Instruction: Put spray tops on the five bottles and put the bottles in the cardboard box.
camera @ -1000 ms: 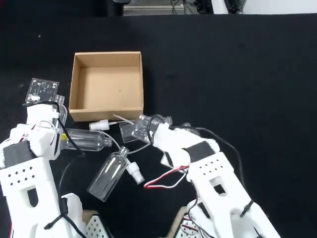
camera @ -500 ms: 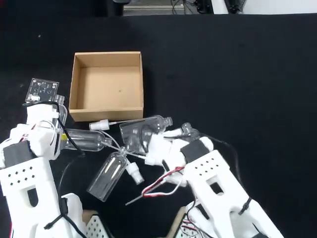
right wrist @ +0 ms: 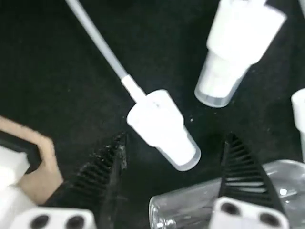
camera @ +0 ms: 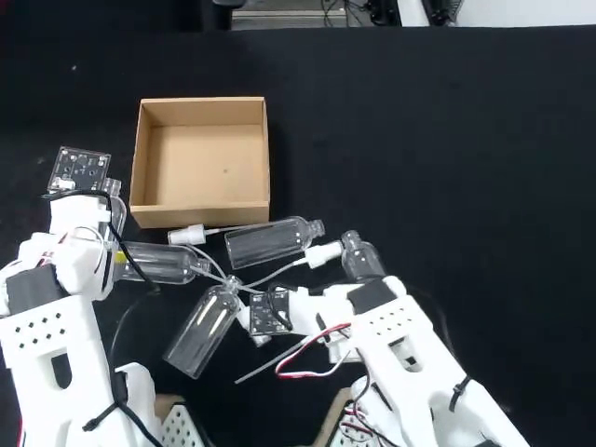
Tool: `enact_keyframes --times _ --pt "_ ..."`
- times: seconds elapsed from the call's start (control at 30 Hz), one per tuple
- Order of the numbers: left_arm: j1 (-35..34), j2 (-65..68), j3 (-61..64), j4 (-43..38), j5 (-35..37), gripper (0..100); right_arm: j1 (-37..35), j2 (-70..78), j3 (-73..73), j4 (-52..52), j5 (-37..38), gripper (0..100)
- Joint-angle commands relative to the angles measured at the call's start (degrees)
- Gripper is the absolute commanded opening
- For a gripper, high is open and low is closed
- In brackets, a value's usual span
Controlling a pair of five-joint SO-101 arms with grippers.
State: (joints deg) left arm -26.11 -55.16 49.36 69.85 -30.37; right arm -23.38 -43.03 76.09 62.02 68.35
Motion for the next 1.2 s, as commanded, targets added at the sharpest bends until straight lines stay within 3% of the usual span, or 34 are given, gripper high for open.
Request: enact_keyframes --times 0.0,0.17,0.3,0.5,0.67,0.83,1.0,1.17 --pt "0.48 -0.44 -0.75 -0.44 -0.26 3 -0.26 0.40 1.71 -6.68 0.44 28.6" --pt "0.48 -0.44 -0.75 -0.44 -0.26 3 -3.34 0.40 3.82 -9.93 -1.32 25.9" --pt "0.48 -0.44 -0.75 -0.88 -0.26 3 -3.08 0.04 2.86 -8.53 -1.67 1.4" --pt "0.48 -0.44 -0.84 -0.53 -0.26 3 1.85 -0.04 -13.14 5.63 -9.67 1.1" --pt "1.01 -0.44 -1.36 -0.88 -0.44 3 5.98 0.31 -30.81 22.07 -10.99 1.0" --pt "7.43 -0.44 -1.36 -0.79 -0.62 3 6.59 0.40 -41.01 36.22 -9.93 1.0" --pt "17.10 -0.44 -0.75 -0.44 -0.62 3 12.04 0.04 -44.00 34.29 -1.49 1.0" --pt "26.24 -0.44 -0.92 -0.53 -0.70 3 24.70 0.48 -47.16 30.51 -1.05 1.1"
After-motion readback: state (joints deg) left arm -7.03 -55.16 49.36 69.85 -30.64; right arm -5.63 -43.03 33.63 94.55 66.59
